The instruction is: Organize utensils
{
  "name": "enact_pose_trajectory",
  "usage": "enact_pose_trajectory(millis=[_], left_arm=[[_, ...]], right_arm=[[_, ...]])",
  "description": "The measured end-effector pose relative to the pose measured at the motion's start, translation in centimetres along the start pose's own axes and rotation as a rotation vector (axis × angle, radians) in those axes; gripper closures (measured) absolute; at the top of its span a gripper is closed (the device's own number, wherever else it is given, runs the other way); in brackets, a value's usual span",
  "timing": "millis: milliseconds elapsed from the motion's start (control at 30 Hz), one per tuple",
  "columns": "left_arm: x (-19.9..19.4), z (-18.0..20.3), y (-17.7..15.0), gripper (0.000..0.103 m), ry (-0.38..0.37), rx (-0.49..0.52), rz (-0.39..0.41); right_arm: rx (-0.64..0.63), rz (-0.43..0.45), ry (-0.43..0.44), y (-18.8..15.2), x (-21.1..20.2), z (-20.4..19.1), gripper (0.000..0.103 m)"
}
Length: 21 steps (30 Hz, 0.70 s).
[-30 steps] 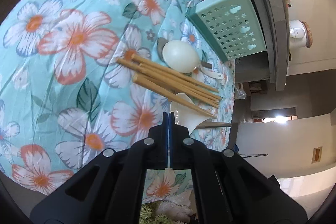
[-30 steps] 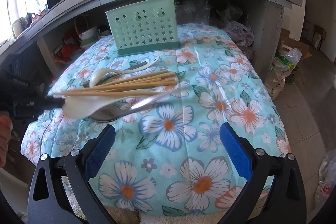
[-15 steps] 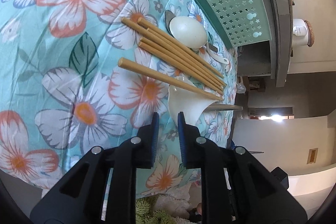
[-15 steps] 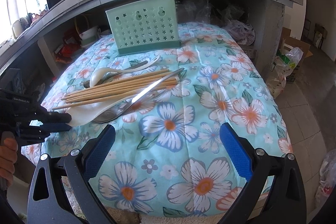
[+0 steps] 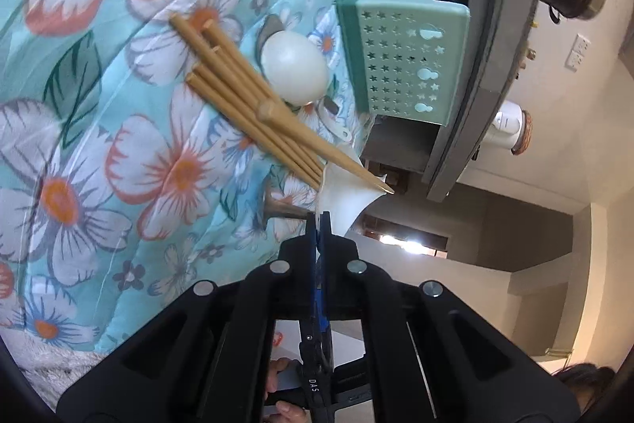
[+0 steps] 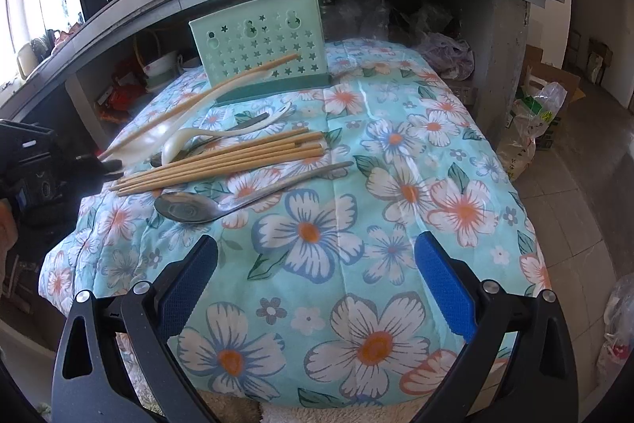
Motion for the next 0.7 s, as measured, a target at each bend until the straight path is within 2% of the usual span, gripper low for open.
enact_pose_trajectory(millis=[100, 233, 367, 500, 567, 633, 700], left_arm=[[0.8, -0.5, -0.3, 0.103, -0.044, -0.076, -0.051], [1.5, 2.0, -0.6, 0.103, -0.134, -0.048, -0.042], [3.9, 0.0, -1.5, 0.103, -0.127, -0.182, -0.122], [2.9, 3.1, -0.7, 0.103, -0.189, -0.102, -0.051], [3.1, 2.5, -0.7, 0.103, -0.167, -0.117, -0.044], [3.8, 1.0, -1.0, 0.103, -0.137, -0.181, -0.078], [3.2, 1.5, -0.9, 0.103, -0.134, -0.138, -0.046]], right_arm=[[0.003, 0.0, -0.001, 0.1, 0.1, 0.0, 0.006], [0.008, -0.002, 0.002, 0.1, 0.2, 0.0, 0.006], [0.013, -0.007, 0.001, 0.0, 0.3, 0.0, 0.006], [0.006, 0.002, -0.01, 0.1, 0.0, 0.2, 0.006], [0.011, 0.003, -0.014, 0.0, -0.1, 0.4, 0.006], [0.028, -0.002, -0.016, -0.1, 0.0, 0.7, 0.006], [0.036, -0.003, -0.017, -0.1, 0.0, 0.9, 0.006]])
Point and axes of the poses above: each gripper's, at about its wrist camera, not at the fingertips, and x roughly the way its jaws point, z to its right, y to its top, the point moved 5 cm from there along x, roughly the way its jaws point, and after that the axes turned 2 degrees about y, right-handed, at the moved point
